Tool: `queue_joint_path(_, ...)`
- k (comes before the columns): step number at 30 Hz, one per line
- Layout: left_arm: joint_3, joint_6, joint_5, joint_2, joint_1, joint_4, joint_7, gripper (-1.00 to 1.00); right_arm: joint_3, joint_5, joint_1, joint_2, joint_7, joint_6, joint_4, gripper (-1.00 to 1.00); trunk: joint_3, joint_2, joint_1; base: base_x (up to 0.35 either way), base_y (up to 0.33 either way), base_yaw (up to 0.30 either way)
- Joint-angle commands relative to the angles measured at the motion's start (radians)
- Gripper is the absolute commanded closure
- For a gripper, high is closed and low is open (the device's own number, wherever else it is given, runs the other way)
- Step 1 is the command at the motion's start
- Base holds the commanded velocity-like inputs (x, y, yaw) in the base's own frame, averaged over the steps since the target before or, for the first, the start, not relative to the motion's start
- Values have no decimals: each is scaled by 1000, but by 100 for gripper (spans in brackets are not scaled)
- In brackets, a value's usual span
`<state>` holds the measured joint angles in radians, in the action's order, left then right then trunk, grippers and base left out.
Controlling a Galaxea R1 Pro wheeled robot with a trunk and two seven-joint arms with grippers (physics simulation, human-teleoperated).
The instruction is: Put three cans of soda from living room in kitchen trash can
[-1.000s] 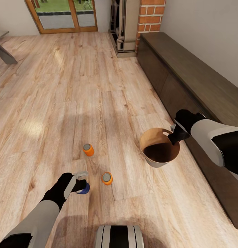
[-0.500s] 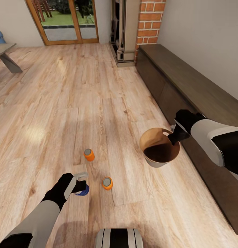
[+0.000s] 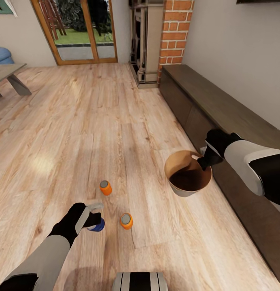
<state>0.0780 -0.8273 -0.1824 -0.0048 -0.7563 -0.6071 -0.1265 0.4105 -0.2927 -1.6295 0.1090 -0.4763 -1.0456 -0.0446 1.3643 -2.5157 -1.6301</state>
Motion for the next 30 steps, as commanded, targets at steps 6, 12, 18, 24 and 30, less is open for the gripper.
queue_joint_path(6,2,-35,-3,2,0,-2,10,100,-10,7,2,1,-1,-2,0,100,-23,1,3,0,0,0)
queue_joint_path(12,6,-67,-3,19,-2,-5,60,100,-15,9,3,2,-1,-2,2,100,-47,3,5,0,0,0)
queue_joint_path(18,6,-135,-1,86,-14,-22,105,100,-22,16,3,0,-6,-2,3,100,-70,4,8,0,0,0)
queue_joint_path(24,6,-213,2,104,-21,-75,110,100,-23,18,5,-3,-12,-2,4,100,-93,6,11,0,0,0)
queue_joint_path(30,-2,-220,12,127,-72,-176,109,100,-23,18,11,-4,-45,-2,5,100,-116,7,13,0,0,0)
